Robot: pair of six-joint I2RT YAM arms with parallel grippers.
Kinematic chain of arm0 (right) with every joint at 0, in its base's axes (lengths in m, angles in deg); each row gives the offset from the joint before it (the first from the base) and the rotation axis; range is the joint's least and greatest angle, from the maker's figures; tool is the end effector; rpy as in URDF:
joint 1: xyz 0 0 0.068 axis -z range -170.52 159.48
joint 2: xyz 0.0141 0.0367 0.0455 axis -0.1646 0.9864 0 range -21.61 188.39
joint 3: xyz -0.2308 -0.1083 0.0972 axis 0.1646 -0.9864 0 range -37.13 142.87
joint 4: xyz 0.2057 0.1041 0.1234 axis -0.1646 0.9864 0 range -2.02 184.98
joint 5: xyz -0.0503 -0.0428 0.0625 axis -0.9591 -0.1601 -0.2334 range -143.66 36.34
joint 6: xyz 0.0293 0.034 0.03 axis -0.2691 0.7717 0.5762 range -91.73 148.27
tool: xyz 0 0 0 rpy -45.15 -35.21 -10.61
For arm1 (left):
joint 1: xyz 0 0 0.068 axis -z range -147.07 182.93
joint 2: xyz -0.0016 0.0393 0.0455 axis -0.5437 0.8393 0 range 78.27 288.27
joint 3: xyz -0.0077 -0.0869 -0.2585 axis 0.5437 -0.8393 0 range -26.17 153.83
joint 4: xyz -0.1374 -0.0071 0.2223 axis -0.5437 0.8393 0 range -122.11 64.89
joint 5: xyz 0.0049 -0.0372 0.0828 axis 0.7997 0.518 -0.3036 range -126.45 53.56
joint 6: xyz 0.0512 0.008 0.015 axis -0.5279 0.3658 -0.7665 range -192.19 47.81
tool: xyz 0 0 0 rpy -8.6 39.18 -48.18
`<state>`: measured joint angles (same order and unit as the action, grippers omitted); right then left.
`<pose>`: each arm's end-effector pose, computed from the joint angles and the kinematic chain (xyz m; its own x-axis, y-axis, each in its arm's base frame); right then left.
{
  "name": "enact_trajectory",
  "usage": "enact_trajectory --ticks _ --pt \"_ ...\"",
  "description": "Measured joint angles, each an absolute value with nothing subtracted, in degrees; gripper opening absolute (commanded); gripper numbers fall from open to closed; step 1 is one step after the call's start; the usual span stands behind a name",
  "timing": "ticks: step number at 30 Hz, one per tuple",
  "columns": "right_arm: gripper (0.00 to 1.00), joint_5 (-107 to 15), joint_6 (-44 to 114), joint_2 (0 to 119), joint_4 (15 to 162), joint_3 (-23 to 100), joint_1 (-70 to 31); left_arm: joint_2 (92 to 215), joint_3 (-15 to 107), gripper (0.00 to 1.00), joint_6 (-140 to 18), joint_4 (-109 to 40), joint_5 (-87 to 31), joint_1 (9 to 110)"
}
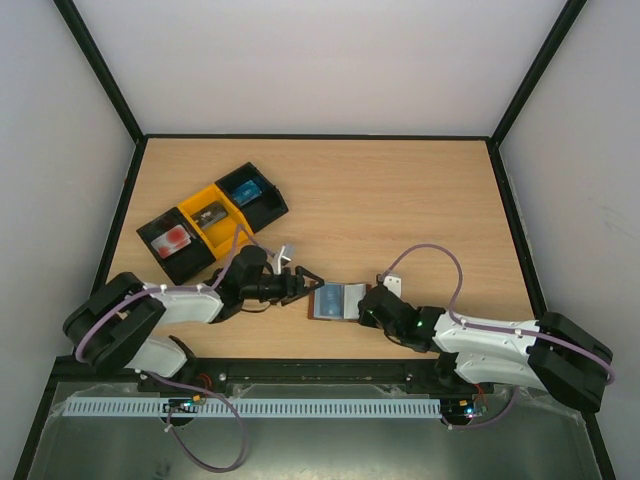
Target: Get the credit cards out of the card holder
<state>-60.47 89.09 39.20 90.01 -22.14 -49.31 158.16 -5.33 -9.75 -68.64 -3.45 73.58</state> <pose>0.0961 0.1503 0.1290 -0.8927 0.1997 -0.4040 -0.0584 0.8377 0.5430 0.1748 -0.1757 0.1543 -0.9572 -0.1582 -0.2425 0.1717 0.3641 -0.9154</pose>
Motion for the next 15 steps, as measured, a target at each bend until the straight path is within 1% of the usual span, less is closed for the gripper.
enact_trajectory --ticks 6,15 --pt "0.17 -59.5 89.7 39.0 87.1 -23.4 -49.3 163.0 -3.5 0.76 -9.0 -72.3 -3.4 75.7" --pt "0.18 -58.5 90.2 38.7 85.8 -23.9 -49.3 167.2 -3.4 0.76 -9.4 -74.0 -3.4 75.8"
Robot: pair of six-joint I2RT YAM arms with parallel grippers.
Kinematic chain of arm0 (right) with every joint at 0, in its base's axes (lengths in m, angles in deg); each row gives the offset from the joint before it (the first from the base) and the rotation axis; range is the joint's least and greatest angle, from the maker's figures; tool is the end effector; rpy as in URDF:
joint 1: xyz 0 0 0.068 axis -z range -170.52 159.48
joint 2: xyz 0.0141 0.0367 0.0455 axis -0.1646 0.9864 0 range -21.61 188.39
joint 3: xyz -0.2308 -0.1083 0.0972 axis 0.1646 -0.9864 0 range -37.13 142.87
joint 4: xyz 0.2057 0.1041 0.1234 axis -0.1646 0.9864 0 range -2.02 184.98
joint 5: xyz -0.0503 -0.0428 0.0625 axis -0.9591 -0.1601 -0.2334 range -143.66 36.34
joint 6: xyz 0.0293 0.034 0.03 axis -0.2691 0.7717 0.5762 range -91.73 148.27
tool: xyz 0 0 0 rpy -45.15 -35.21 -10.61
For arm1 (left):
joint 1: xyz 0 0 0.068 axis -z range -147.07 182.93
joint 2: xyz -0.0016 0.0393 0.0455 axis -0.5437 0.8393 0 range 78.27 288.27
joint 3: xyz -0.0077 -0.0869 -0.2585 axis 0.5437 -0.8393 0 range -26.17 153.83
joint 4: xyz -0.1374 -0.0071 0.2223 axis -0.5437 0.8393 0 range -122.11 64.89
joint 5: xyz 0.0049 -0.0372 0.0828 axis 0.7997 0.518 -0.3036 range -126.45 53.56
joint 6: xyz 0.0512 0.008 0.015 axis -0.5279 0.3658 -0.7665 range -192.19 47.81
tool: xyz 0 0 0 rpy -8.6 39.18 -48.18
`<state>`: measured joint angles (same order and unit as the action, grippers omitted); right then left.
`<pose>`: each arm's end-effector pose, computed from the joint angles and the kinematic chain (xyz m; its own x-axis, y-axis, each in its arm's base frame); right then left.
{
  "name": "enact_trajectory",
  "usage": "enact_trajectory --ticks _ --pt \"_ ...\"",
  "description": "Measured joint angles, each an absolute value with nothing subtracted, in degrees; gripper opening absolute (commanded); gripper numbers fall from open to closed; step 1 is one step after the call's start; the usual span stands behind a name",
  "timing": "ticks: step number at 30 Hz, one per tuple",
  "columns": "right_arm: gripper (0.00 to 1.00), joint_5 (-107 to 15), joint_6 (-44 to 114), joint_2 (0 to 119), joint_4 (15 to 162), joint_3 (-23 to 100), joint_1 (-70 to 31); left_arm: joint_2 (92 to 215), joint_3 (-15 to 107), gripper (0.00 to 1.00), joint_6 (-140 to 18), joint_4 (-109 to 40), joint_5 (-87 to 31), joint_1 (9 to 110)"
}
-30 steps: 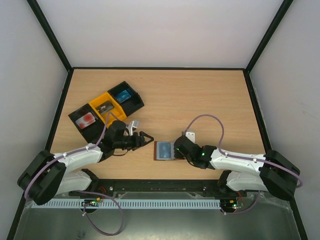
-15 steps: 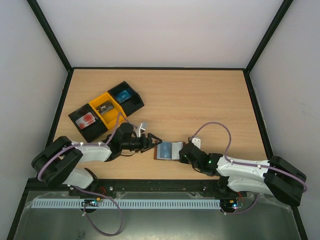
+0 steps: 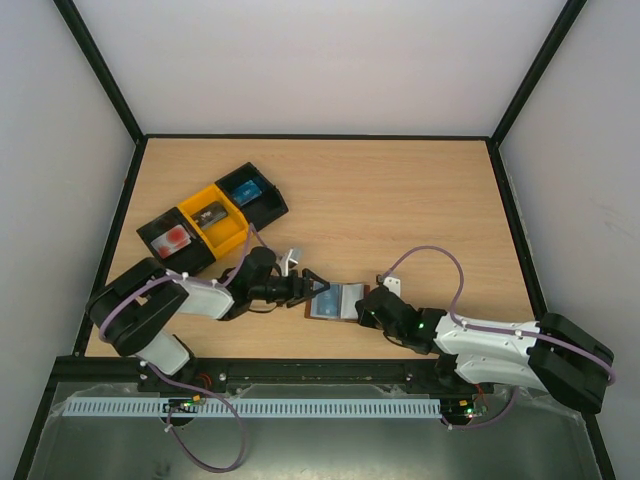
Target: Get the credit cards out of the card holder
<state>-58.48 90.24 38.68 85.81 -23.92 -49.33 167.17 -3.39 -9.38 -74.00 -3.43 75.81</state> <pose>0.0945 0.1502 0.1269 -0.8970 0.2168 -0.3852 -0.0632 0.7996 0.5973 0.1801 -0.1937 0.1351 -0.9688 -0.1183 -0.2178 0.1595 0.3747 -0.9133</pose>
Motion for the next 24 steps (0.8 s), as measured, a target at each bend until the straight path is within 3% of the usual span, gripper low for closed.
enact_trajectory --ticks 24 --pt "0.18 -58.4 90.3 38.3 85.7 -24.2 -49.3 172.1 -2.5 0.76 -10.0 -76.8 -2.4 76.3"
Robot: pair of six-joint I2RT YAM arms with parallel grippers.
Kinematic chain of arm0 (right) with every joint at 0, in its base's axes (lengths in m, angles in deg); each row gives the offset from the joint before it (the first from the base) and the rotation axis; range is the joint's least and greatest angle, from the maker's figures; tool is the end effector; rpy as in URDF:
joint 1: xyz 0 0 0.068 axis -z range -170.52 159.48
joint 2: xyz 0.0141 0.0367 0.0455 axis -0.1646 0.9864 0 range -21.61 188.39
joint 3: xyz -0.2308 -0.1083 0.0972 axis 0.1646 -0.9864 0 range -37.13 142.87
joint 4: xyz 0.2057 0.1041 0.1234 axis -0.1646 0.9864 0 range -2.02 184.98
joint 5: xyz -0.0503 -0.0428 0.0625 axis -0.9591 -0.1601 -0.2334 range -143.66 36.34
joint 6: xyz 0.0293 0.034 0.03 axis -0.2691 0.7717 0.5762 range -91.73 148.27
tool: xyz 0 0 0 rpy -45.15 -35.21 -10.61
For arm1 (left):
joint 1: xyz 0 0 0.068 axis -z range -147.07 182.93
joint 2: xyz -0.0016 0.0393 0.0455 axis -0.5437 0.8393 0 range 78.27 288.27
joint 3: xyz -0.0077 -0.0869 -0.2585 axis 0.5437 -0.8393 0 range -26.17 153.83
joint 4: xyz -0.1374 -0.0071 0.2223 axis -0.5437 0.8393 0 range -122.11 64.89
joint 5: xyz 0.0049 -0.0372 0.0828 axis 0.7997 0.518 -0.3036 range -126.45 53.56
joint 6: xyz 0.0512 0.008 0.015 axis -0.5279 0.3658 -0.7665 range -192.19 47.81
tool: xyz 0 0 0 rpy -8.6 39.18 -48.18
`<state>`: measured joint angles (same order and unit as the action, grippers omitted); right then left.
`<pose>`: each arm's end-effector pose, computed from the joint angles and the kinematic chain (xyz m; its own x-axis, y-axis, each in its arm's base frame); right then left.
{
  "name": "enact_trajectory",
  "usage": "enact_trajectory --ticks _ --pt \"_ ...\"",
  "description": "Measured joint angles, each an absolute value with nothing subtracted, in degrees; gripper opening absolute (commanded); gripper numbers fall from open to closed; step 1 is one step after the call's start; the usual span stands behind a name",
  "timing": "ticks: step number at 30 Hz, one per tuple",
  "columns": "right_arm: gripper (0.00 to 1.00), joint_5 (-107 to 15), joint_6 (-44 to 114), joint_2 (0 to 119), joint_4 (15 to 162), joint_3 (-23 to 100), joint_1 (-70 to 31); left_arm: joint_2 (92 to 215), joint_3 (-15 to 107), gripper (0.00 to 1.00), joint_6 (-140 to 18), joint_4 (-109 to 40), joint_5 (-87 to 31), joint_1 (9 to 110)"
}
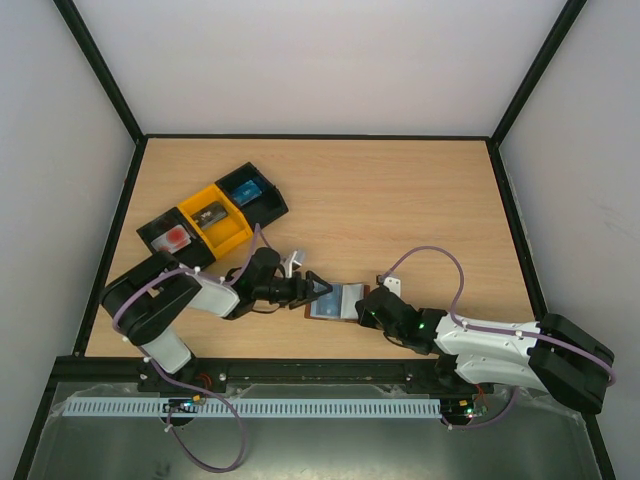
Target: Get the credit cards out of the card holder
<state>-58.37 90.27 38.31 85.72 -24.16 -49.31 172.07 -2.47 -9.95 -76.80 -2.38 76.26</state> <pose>0.0941 0.1494 0.1268 -0.8969 0.2179 -0.3848 -0.0641 0.7970 0.6006 0.1833 -0.2003 0.1225 -0.9741 -0.0889 -0.2080 0.1599 0.3796 -0.9112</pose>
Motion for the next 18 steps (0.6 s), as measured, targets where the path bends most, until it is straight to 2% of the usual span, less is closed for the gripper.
enact_trajectory --ticks 18 --pt "0.18 -58.3 90.4 37.3 84.7 -25.2 -49.3 173.2 -1.8 0.76 -8.0 -78.8 -2.0 77.9"
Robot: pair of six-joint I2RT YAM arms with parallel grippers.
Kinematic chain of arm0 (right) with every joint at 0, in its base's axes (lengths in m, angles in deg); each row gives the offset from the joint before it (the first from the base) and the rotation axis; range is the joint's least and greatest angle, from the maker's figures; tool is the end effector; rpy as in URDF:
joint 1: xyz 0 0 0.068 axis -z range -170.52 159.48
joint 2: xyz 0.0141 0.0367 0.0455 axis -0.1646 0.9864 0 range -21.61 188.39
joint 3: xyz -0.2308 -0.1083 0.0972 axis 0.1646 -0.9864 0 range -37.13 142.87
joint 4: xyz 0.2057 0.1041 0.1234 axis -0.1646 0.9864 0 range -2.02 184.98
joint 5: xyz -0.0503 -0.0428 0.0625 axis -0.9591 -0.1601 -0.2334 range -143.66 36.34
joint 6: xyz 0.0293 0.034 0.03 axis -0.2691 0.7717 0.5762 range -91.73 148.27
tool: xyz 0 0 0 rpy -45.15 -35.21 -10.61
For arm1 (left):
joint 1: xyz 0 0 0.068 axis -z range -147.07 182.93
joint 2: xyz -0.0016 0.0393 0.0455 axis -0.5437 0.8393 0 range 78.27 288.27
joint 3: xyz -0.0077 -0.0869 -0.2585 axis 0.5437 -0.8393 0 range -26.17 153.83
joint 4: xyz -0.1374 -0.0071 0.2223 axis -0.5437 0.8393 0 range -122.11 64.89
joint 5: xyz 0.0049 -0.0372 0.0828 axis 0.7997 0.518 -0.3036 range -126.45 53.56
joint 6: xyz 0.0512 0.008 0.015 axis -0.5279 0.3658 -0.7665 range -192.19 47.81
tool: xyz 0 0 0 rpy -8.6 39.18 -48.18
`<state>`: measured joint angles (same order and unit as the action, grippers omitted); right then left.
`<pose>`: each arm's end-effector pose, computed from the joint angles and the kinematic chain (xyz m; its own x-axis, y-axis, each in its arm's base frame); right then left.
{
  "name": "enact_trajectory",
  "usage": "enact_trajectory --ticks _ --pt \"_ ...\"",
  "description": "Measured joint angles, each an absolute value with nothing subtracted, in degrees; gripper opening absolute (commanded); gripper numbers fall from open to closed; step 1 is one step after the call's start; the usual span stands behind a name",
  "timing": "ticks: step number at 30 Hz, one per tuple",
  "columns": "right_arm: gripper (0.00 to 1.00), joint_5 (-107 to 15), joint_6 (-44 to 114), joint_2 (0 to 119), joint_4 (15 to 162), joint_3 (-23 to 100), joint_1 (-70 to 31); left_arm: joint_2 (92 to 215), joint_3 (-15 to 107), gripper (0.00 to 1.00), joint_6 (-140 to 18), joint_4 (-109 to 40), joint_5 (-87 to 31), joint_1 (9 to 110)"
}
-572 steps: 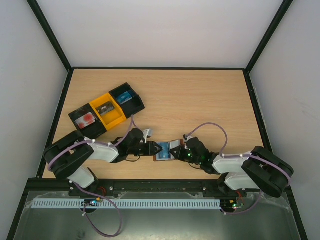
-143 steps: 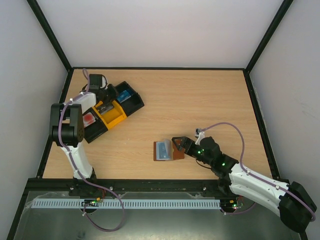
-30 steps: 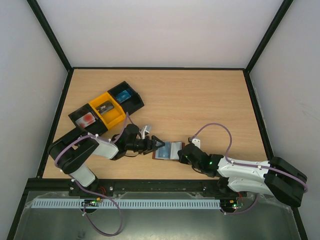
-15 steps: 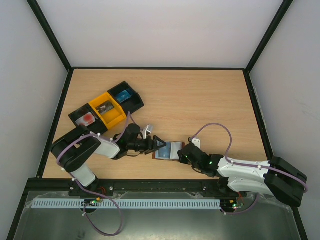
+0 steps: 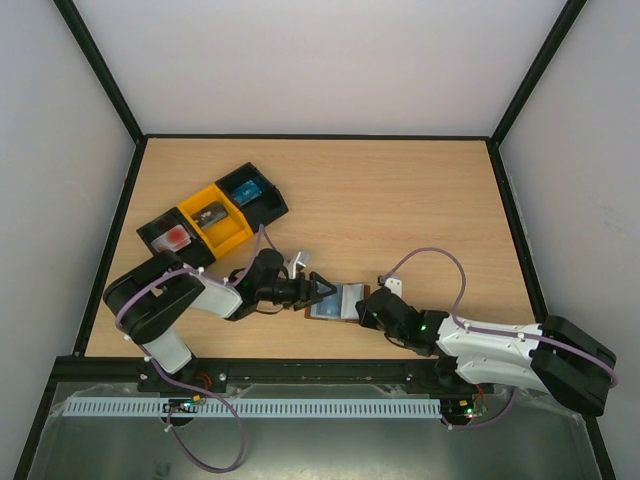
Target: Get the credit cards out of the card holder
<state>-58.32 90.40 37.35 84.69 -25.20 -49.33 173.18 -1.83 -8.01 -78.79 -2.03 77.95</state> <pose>0.0926 0.1471 0.1256 -0.8942 0.2244 -0.3874 -0.0677 0.7876 0.6124 0.1803 -0.2089 0.1235 -0.9788 -0.0712 -0.1922 0.1555 0.3527 -0.9227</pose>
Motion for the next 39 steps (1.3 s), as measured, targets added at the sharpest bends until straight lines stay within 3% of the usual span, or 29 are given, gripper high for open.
enact_trajectory --ticks 5,12,19,23,28,39 --pt "0.18 -58.3 90.5 36.8 84.6 -25.6 -49.3 173.2 -1.8 0.76 -6.8 -80.2 -1.7 78.3" --pt "0.32 -58.1 91.0 32.7 88.5 -24.9 -49.3 172.6 -1.7 0.75 -7.9 -78.3 -2.8 78.3" --pt "0.38 -58.3 90.5 23.1 96.5 -18.3 -49.3 172.1 -1.7 0.75 -9.2 -76.0 -3.9 78.3" --pt "0.36 -55.0 89.1 22.4 96.4 -14.1 -49.3 171.9 -1.7 0.75 -9.4 -75.8 -4.0 78.3" --pt "0.28 -50.7 89.4 26.9 91.9 -14.1 -49.4 171.6 -2.4 0.75 -8.4 -76.8 -4.2 78.3" --pt "0.27 -49.2 89.8 36.4 85.5 -16.4 -49.4 167.1 -7.4 0.73 -3.5 -81.9 -3.5 76.3"
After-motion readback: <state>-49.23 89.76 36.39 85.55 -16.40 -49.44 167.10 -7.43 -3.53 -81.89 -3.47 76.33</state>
